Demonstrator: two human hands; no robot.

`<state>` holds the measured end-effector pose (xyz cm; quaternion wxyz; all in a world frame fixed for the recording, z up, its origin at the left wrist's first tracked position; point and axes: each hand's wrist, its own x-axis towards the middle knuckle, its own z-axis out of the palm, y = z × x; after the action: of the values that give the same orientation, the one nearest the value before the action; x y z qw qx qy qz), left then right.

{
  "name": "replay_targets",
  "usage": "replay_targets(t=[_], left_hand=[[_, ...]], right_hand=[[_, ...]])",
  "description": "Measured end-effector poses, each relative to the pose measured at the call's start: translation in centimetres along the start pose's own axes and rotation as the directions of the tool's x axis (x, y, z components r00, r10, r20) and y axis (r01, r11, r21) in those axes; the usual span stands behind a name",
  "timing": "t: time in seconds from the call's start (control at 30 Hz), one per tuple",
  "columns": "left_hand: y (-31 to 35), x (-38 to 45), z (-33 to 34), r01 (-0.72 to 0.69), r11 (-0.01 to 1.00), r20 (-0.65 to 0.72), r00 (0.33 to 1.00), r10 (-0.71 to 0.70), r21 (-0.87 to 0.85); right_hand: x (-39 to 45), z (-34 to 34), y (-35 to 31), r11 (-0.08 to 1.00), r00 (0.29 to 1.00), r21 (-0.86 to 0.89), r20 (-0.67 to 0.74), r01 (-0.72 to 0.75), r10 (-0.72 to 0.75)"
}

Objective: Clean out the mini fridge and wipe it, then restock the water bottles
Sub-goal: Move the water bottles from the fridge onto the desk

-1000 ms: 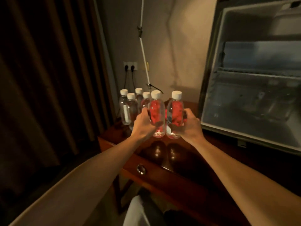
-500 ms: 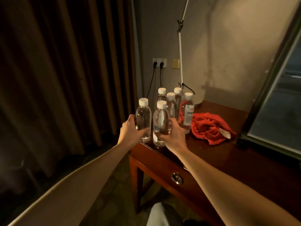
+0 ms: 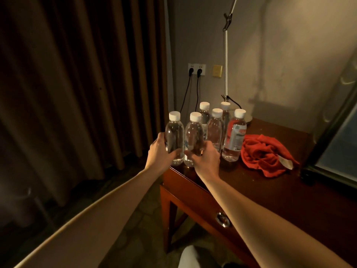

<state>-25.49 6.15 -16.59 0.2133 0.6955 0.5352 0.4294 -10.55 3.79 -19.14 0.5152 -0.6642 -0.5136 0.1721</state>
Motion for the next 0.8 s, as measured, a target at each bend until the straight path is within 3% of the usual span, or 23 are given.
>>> replay_targets(t=[0.1, 0.27, 0.37, 0.57, 0.67, 0.8], left_hand=[[-0.3, -0.4, -0.2, 0.005, 0.999, 0.034, 0.999, -0.006, 0.035], [-0.2, -2.1, -0.9, 0.066, 0.970, 0.072, 0.994, -0.084, 0.233], [0.6, -3.5, -0.9, 0.022, 0.955, 0.091, 0.995, -0.051, 0.296], [6.0, -5.8, 1.7, -0.225, 0.861, 0.222, 0.966, 0.135, 0.456], [9.7, -6.7, 4.9, -0.405, 0.796, 0.321, 0.905, 0.279, 0.449], [15.5, -7.8, 10.4, -0.597, 0.680, 0.438, 0.793, 0.422, 0.426]], right_hand=[[-0.2, -0.1, 0.2, 1.000, 1.000, -0.011, 0.016, -0.019, 0.019], [-1.3, -2.6, 0.7, 0.997, 0.996, -0.072, 0.088, -0.028, 0.035], [-2.1, -5.3, 1.1, 0.989, 0.995, -0.149, 0.099, 0.005, 0.010], [-4.1, -13.4, 2.5, 0.921, 0.990, -0.388, 0.139, 0.022, 0.035], [-4.8, -18.6, 3.3, 0.863, 0.990, -0.506, 0.120, -0.003, 0.074], [-4.9, -26.4, 5.2, 0.807, 0.995, -0.585, -0.010, -0.087, 0.100]])
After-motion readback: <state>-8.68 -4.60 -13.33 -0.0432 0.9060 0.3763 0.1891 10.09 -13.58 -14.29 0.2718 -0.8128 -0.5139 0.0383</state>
